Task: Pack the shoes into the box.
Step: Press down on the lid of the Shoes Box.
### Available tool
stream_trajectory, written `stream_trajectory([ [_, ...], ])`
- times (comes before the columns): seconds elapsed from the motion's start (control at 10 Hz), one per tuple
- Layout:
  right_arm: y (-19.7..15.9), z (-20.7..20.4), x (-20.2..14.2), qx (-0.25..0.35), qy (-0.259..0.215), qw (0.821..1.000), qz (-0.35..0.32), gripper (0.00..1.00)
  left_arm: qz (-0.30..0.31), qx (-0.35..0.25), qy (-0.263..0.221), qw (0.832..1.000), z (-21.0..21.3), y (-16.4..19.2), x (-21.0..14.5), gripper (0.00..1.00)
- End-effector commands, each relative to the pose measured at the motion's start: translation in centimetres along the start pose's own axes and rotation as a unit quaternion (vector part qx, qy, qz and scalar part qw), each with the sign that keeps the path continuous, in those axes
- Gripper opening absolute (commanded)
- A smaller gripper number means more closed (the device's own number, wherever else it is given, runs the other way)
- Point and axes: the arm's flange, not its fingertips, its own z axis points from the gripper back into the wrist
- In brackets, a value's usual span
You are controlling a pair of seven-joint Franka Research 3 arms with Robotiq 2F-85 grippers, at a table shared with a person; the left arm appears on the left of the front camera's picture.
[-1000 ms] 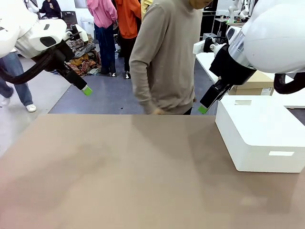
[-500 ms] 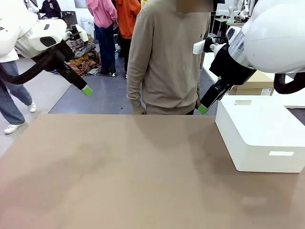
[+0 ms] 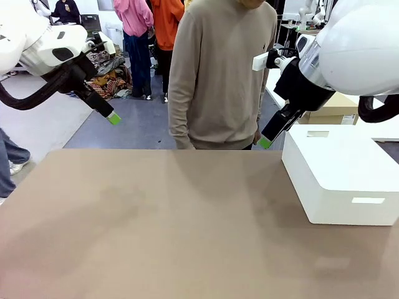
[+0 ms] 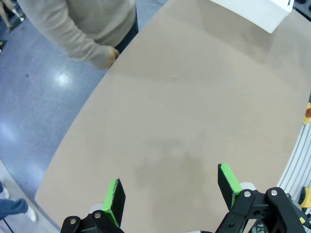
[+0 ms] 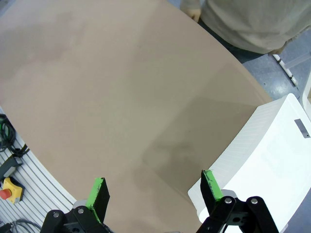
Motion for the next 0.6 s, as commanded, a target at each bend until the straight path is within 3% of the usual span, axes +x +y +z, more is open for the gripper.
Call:
stream_trajectory([
  [0.0,-0.18,0.07,0.14,0.0,0.0,1.0,-0.002,1.0,0.005,0.003,0.008,1.0,0.26,0.08,0.08,1.0],
  [0.5,-0.18,0.07,0.14,0.0,0.0,1.0,-0.002,1.0,0.005,0.003,0.008,1.0,0.26,0.08,0.08,1.0],
])
